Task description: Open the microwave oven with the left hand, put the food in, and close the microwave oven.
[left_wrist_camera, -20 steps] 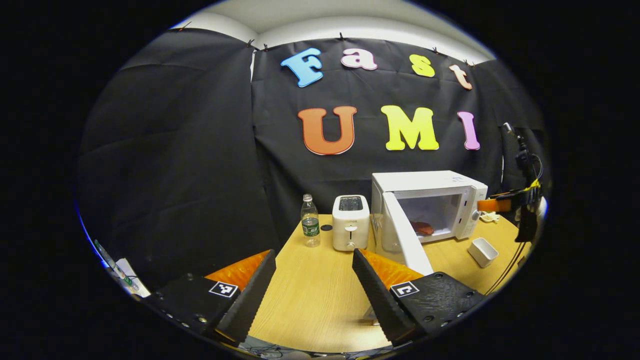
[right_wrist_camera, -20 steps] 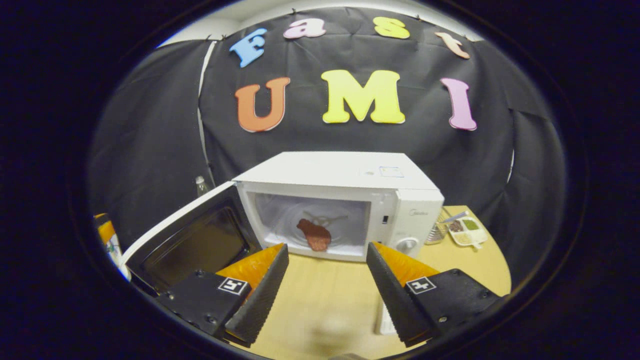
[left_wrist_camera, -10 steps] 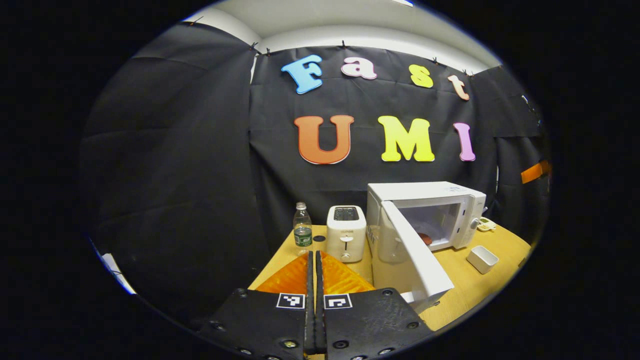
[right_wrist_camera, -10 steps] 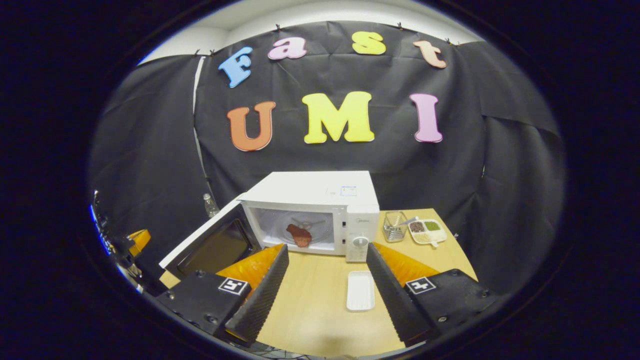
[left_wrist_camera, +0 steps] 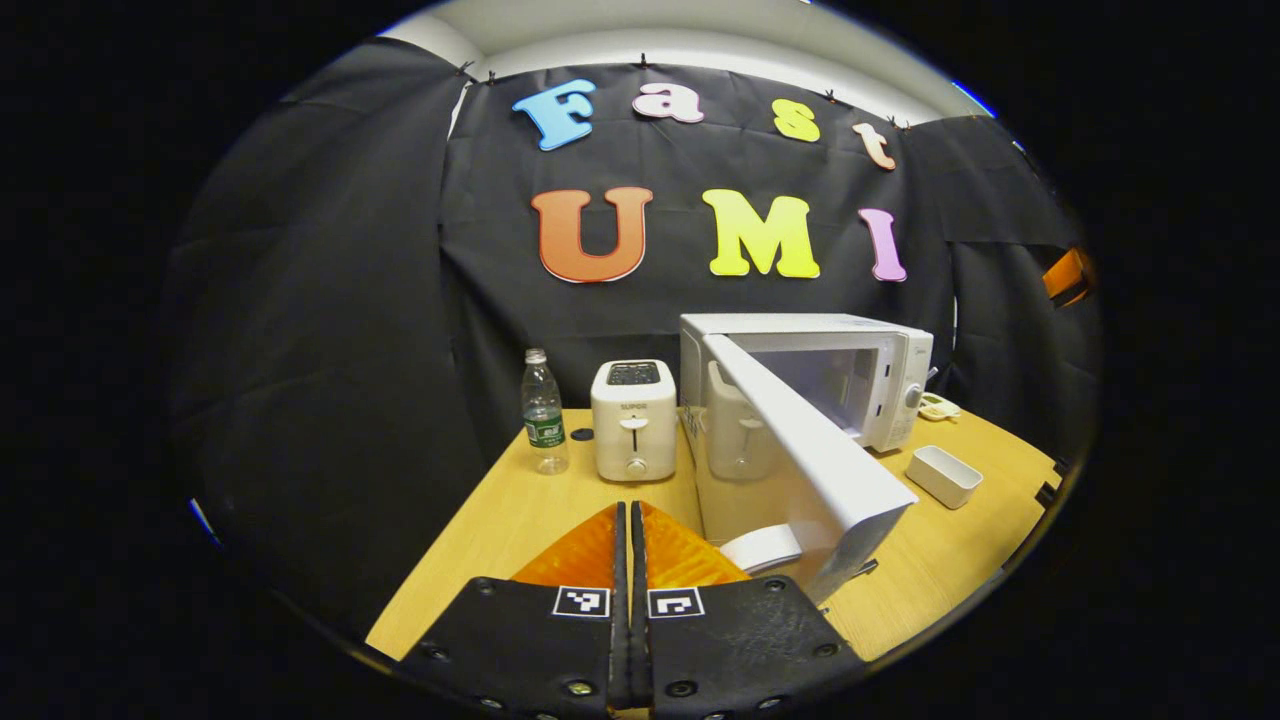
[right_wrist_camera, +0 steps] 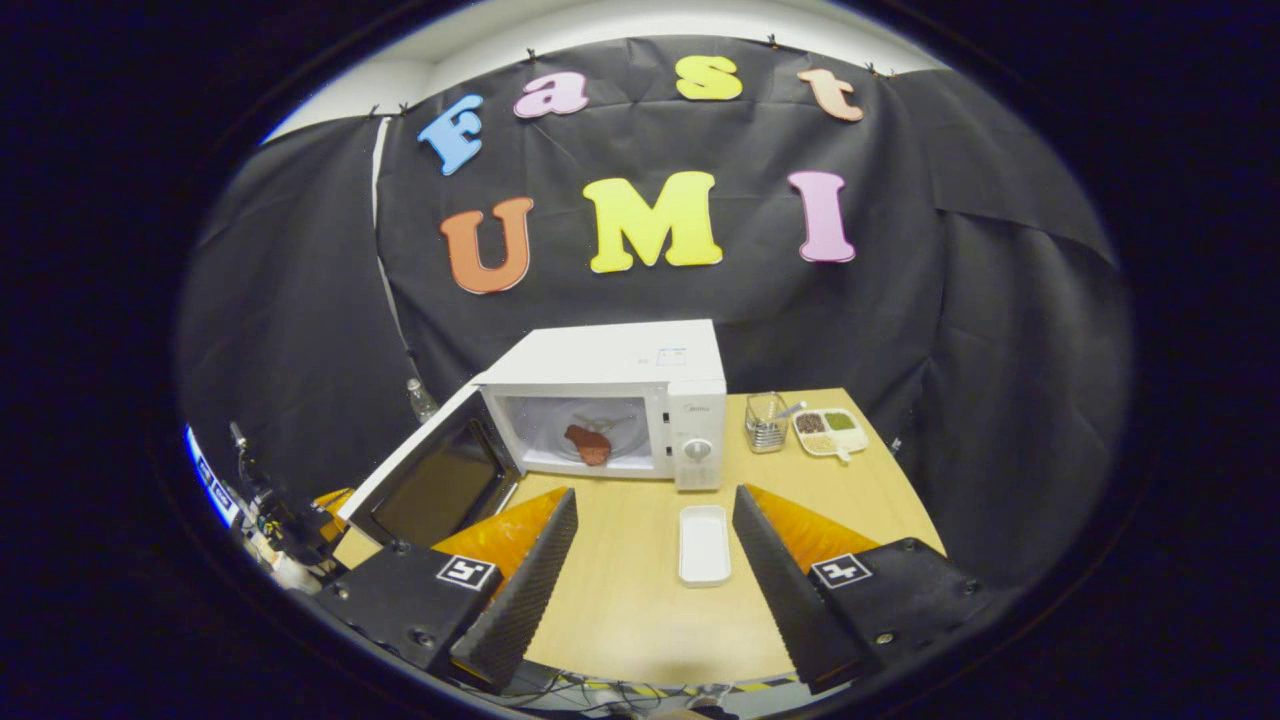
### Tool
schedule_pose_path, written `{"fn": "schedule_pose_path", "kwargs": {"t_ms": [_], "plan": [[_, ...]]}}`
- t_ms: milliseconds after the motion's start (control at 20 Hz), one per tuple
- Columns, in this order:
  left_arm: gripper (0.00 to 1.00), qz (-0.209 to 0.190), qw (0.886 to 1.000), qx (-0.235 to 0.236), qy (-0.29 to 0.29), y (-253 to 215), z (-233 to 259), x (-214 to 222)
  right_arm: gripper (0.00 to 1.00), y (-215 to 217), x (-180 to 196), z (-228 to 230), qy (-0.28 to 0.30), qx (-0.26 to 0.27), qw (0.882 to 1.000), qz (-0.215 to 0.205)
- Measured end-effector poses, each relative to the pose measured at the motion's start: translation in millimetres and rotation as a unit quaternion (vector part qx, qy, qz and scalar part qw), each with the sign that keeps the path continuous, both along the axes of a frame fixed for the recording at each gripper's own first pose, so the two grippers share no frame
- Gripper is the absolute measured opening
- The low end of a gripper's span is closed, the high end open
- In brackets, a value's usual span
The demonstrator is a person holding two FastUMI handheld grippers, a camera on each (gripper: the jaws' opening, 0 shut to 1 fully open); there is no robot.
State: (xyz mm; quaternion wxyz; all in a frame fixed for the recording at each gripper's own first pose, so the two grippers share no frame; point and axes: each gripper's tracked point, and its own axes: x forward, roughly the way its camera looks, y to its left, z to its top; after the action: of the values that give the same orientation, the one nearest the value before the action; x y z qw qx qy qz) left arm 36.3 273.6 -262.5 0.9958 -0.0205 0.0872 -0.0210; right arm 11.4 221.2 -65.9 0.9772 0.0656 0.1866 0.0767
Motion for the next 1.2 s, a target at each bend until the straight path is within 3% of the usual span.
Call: {"fn": "schedule_pose_path", "kwargs": {"t_ms": [300, 1200], "plan": [[0.0, -0.032, 0.999, -0.018, 0.009, -33, -8, -1, 0.99, -7, -3, -14, 0.014, 0.001, 1.0, 0.0], [0.0, -0.142, 0.99, -0.02, -0.005, -210, 22, 42, 1.0, -79, 31, -43, 0.041, 0.005, 0.999, 0.001]]}}
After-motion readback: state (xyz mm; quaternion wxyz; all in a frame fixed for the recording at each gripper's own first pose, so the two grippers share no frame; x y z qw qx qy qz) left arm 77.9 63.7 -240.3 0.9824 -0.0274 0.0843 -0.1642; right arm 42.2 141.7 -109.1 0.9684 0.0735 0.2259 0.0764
